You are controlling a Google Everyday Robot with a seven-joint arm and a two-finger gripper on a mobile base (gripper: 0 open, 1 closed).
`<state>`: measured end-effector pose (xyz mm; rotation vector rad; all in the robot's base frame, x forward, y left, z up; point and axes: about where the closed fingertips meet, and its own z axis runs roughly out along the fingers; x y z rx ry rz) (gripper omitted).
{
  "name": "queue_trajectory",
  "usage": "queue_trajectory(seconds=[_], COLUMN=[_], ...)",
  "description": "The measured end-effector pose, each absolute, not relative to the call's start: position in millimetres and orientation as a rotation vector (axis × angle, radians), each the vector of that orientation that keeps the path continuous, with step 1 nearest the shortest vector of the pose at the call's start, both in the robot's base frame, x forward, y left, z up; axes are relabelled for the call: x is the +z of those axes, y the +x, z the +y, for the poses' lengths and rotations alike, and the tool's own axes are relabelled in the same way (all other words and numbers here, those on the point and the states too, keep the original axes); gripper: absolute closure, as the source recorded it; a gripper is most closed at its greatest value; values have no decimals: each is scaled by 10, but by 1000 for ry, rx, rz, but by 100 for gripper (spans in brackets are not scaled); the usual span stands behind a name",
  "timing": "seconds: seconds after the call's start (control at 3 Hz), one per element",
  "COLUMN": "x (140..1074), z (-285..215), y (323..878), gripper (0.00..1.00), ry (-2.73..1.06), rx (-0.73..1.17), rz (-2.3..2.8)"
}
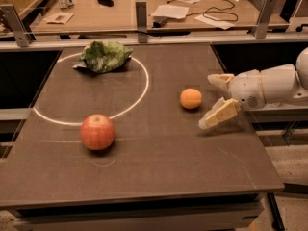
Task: Move orange near green jalapeno chip bag
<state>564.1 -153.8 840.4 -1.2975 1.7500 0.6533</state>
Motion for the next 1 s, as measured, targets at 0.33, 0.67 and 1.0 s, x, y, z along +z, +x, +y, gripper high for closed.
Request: queue_trajectory(seconds=[0.33,0.67,1.0], x=[8441,8365,8140], z=[-1400,-1273,-1148], y=[5703,5725,5711], gripper=[0,0,16], ry=[-1339,-1380,-1448], rx=[677,715,782], rz=[1714,1712,1729])
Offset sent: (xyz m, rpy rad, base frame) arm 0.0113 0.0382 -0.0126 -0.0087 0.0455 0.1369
